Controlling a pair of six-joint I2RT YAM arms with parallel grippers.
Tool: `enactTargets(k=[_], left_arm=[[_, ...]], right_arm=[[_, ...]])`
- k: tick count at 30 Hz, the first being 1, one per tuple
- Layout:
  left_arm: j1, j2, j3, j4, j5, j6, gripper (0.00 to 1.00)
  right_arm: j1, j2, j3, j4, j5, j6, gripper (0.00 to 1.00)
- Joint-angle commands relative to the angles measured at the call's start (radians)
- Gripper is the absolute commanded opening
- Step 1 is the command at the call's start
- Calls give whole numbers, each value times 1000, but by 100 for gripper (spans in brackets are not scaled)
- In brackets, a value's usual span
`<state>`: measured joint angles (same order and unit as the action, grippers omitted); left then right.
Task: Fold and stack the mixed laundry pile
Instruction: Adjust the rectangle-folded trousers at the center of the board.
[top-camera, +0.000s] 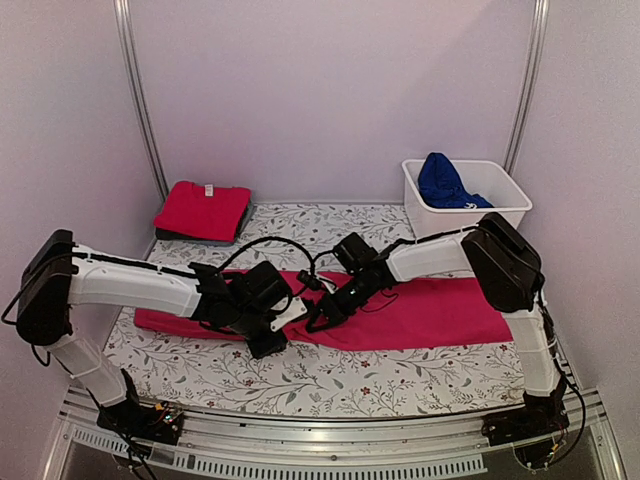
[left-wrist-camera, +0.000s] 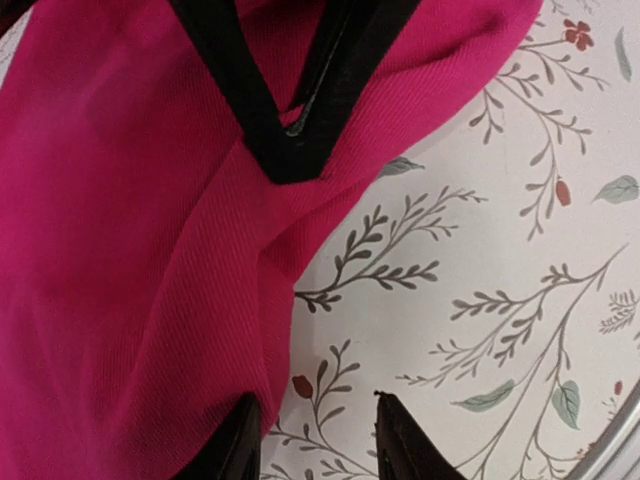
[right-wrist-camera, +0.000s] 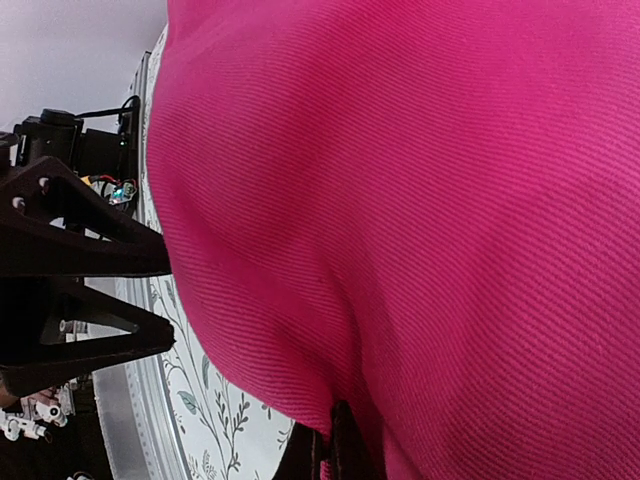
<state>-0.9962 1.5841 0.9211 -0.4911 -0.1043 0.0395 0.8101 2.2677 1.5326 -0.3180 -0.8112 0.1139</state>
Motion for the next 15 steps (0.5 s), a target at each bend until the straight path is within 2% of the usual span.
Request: enactTargets(k=[1,4,8,15], left_arm=[[-27,32,39,6,6,117,39],[-35,32,34,-2,15,157,38],[-35,48,16,8,-94,182,41],[-35,64,2,58,-134,240,45]], right_arm=[[-36,43,21,12,-22,32,0],[-53,38,27,13,-51,47,0],[-53,-22,41,12,-76,41,0],[-59,-41,69,11,-104,51,0]])
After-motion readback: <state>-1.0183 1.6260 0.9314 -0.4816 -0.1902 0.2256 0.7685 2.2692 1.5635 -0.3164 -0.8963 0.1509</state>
